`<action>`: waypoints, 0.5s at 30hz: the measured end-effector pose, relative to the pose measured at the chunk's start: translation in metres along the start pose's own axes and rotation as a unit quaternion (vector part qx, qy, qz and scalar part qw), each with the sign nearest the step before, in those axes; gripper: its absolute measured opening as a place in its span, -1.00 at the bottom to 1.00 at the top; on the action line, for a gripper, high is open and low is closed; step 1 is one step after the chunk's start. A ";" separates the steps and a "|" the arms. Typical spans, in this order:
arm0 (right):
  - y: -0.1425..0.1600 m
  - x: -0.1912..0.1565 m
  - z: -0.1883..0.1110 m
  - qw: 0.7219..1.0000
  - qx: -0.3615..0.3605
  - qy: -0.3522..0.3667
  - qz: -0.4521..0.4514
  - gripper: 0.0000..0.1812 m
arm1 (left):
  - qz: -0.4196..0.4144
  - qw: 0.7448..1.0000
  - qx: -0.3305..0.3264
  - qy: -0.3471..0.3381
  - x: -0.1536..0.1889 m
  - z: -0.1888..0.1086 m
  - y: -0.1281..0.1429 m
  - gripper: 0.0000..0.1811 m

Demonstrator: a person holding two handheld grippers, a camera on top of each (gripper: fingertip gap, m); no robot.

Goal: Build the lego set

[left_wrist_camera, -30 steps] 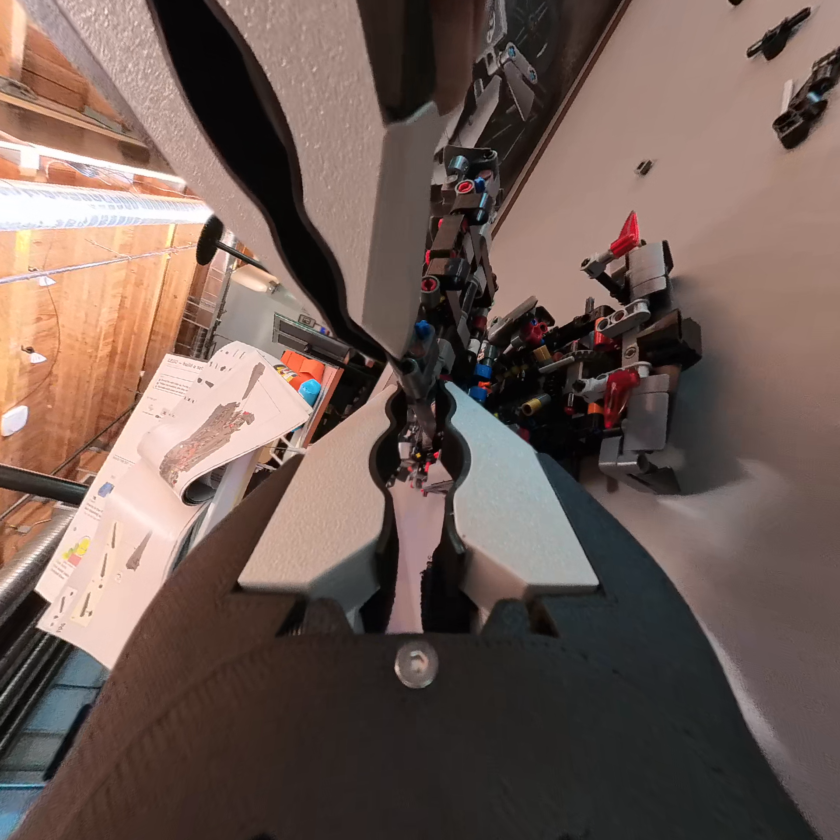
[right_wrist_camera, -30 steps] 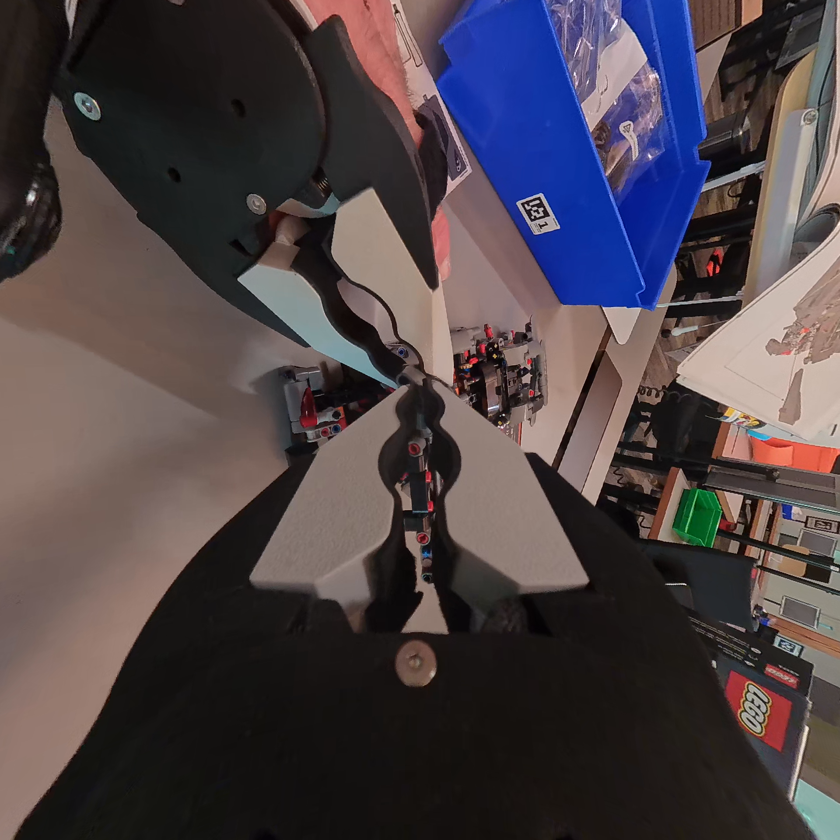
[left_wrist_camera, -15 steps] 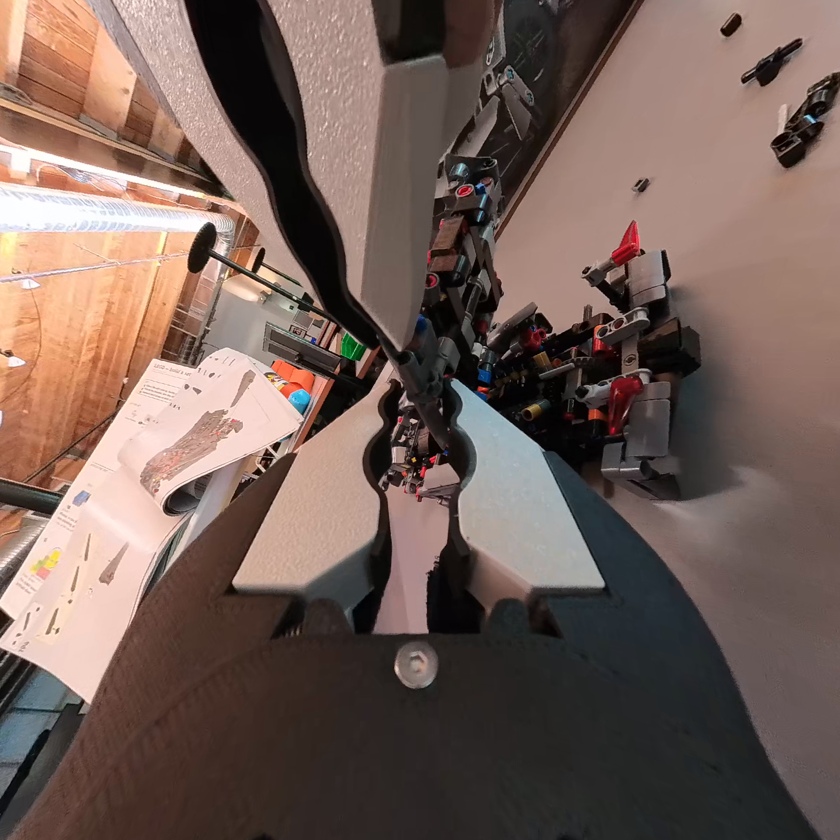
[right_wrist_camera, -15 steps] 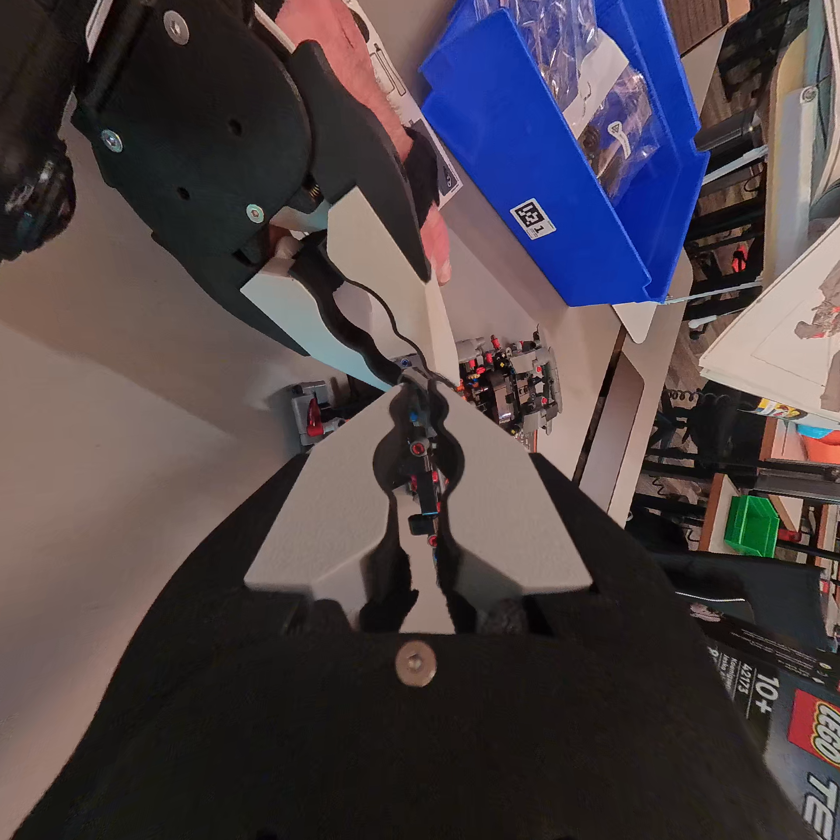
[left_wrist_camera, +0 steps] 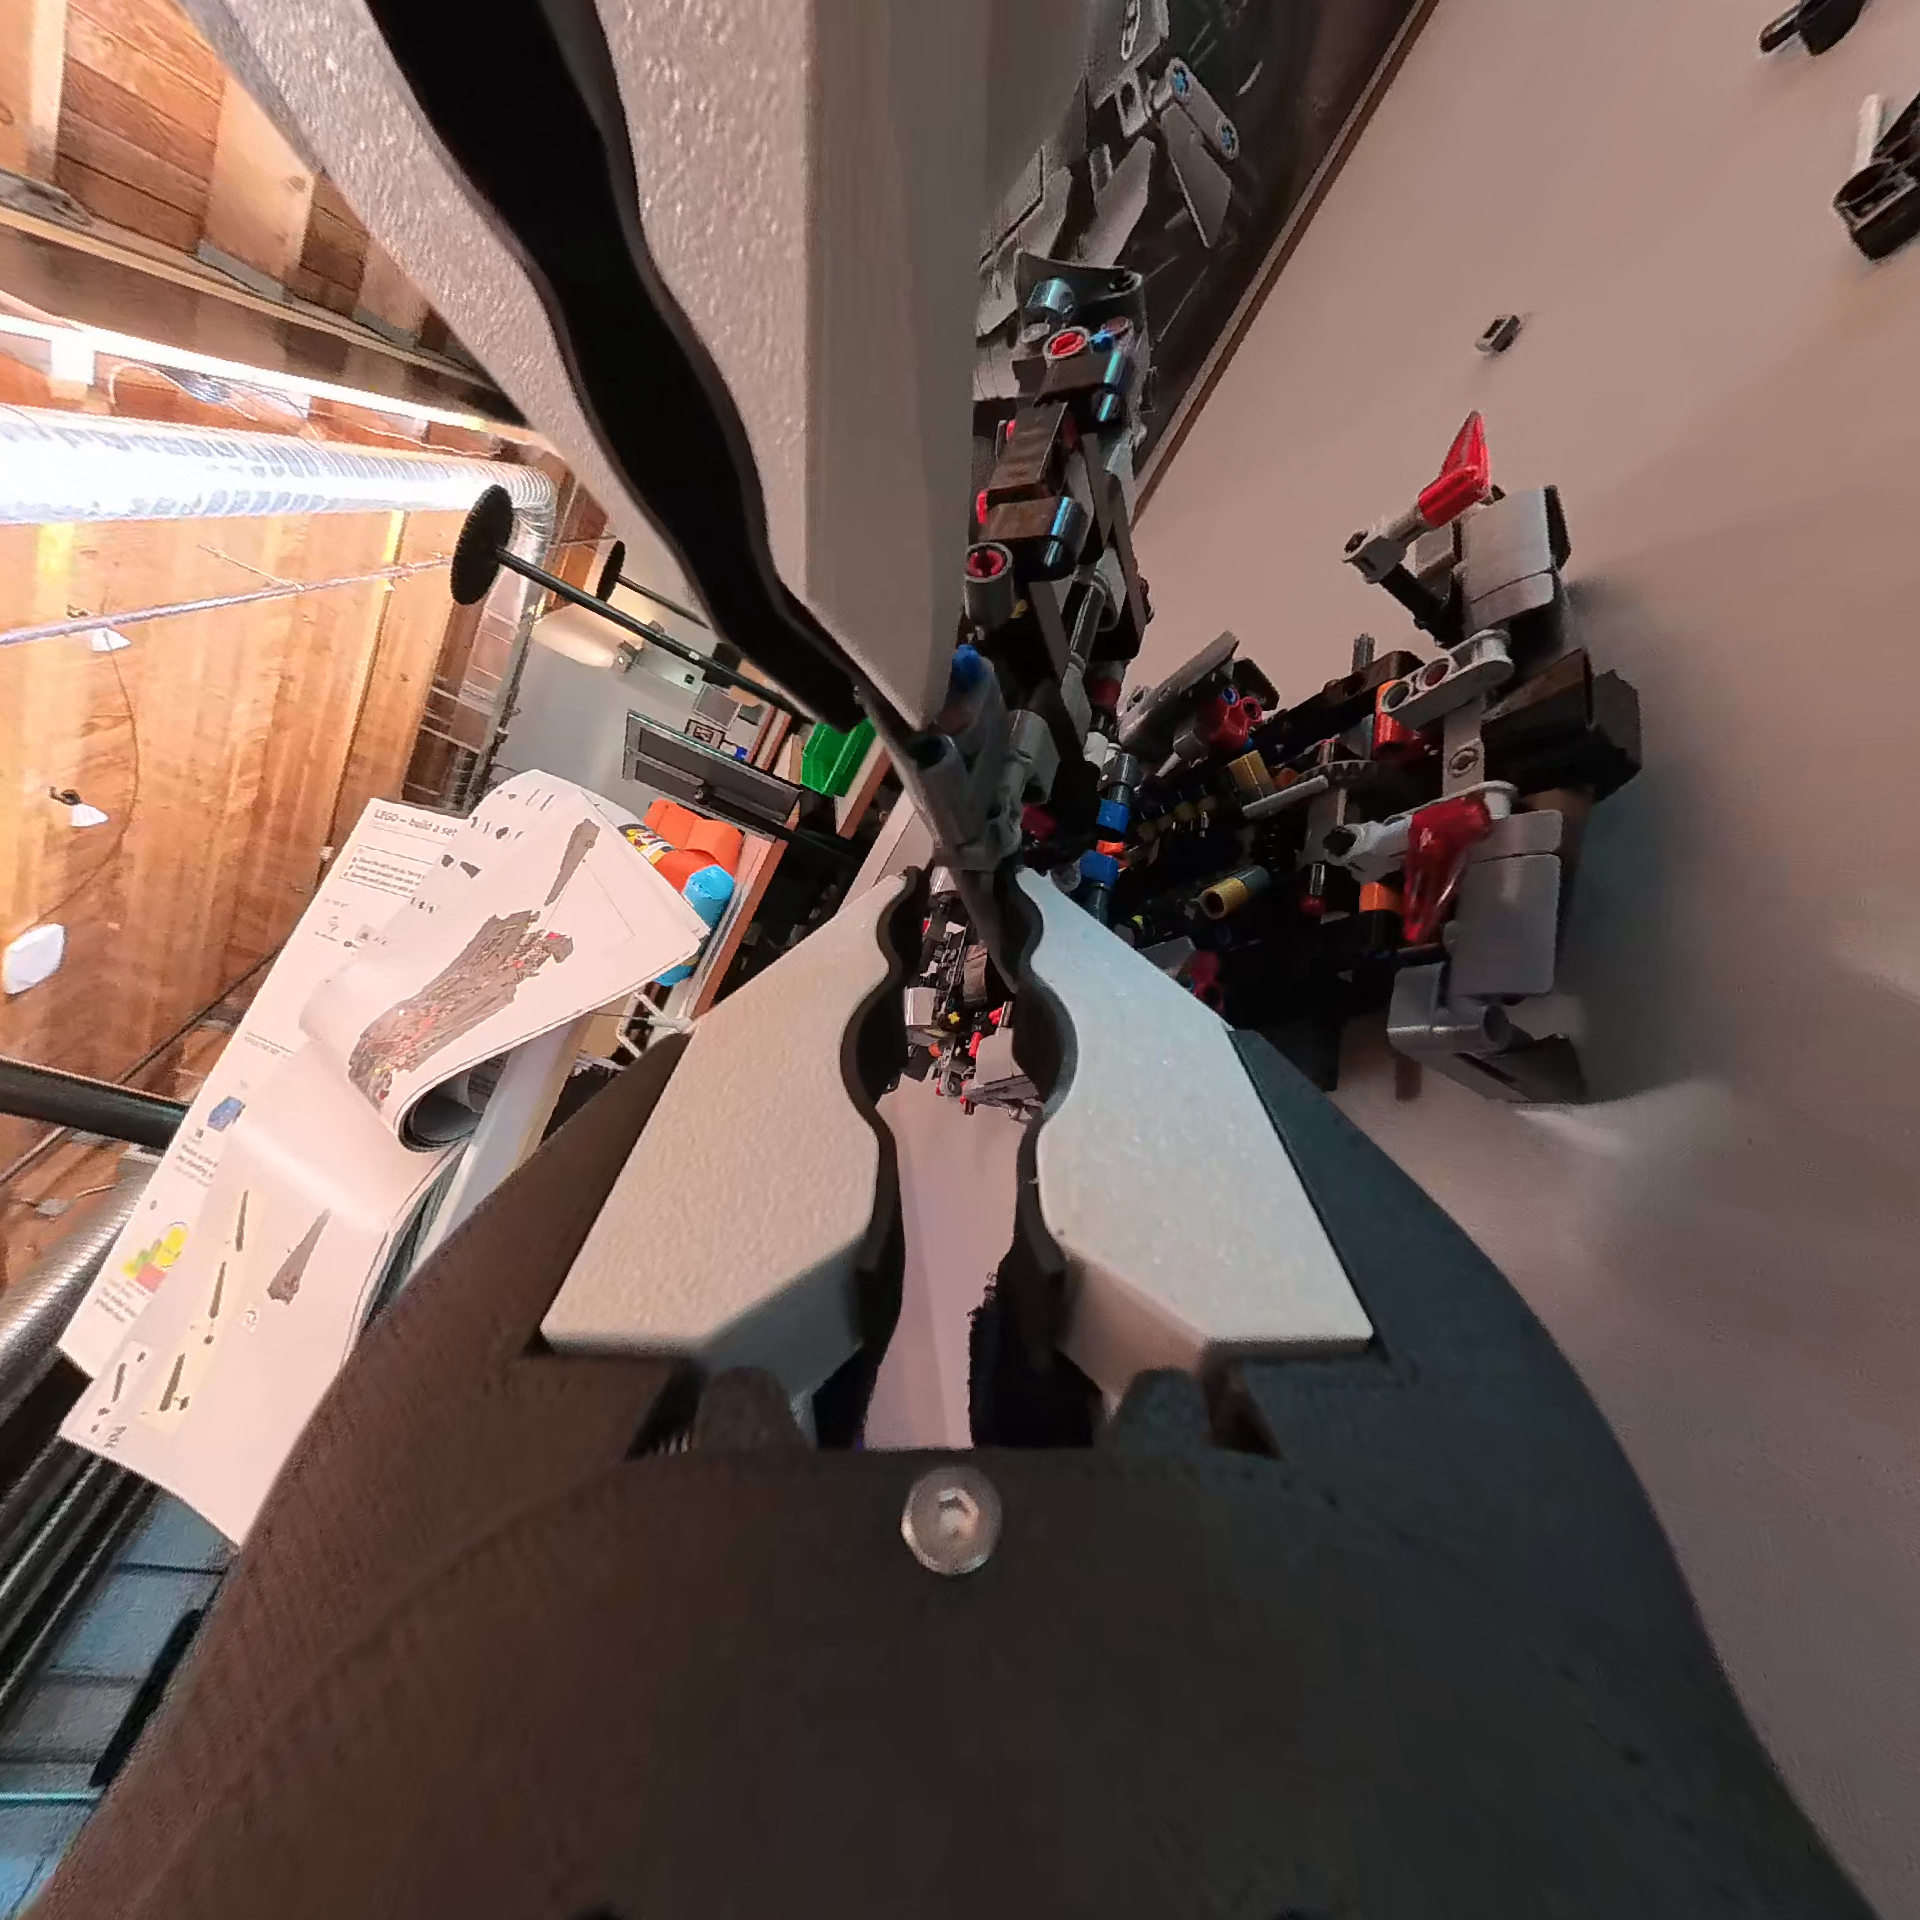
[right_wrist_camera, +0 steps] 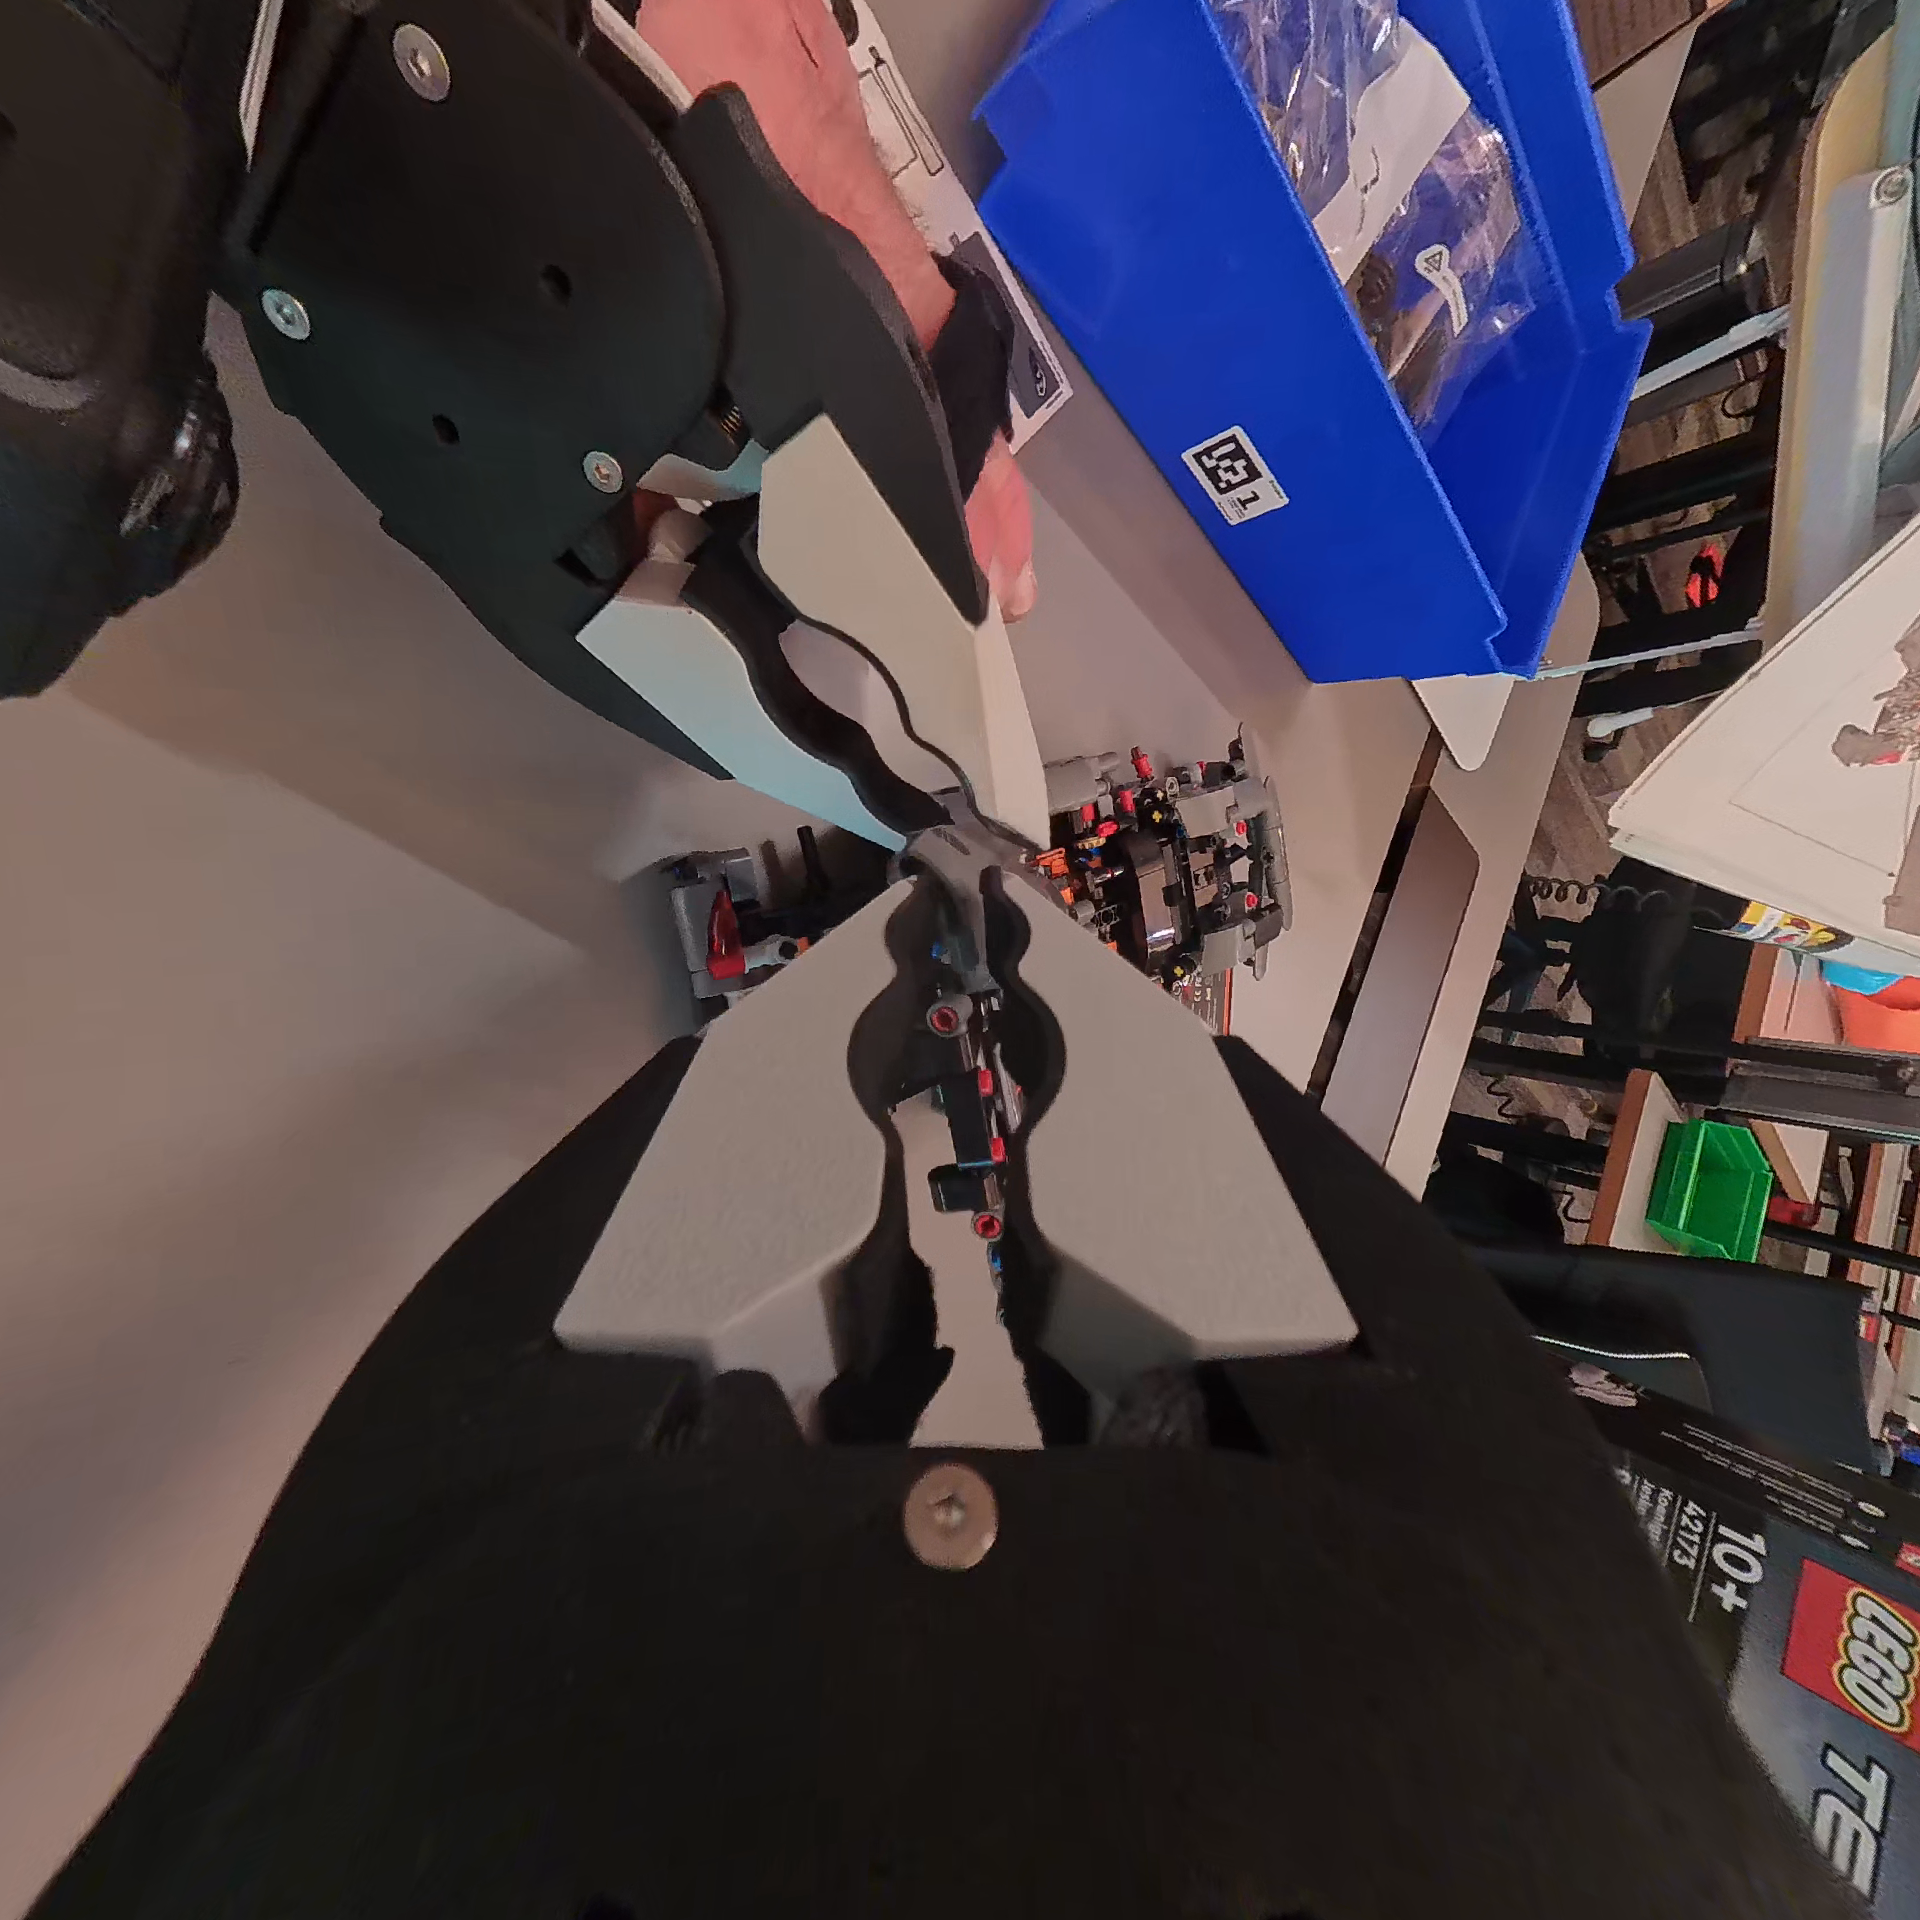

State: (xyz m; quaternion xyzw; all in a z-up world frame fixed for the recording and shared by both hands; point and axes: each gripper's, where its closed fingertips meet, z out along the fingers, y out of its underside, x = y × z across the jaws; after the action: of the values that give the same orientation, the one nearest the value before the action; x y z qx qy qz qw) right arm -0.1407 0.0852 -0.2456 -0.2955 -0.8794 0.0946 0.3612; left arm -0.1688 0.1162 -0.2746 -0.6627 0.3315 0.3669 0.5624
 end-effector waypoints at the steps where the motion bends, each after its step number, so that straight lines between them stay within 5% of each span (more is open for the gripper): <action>1: 0.000 -0.001 0.001 1.000 -0.002 -0.001 -0.003 -0.91 | 0.002 1.000 0.001 0.000 0.001 0.000 0.000 -0.88; 15: 0.009 -0.006 0.003 0.999 -0.031 -0.008 -0.022 -0.80 | 0.010 1.000 0.005 0.000 0.004 0.002 -0.004 -0.93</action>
State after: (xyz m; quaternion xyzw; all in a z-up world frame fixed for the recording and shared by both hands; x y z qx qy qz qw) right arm -0.1351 0.0890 -0.2549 -0.2863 -0.8911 0.0622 0.3465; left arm -0.1635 0.1182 -0.2763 -0.6564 0.3403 0.3707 0.5620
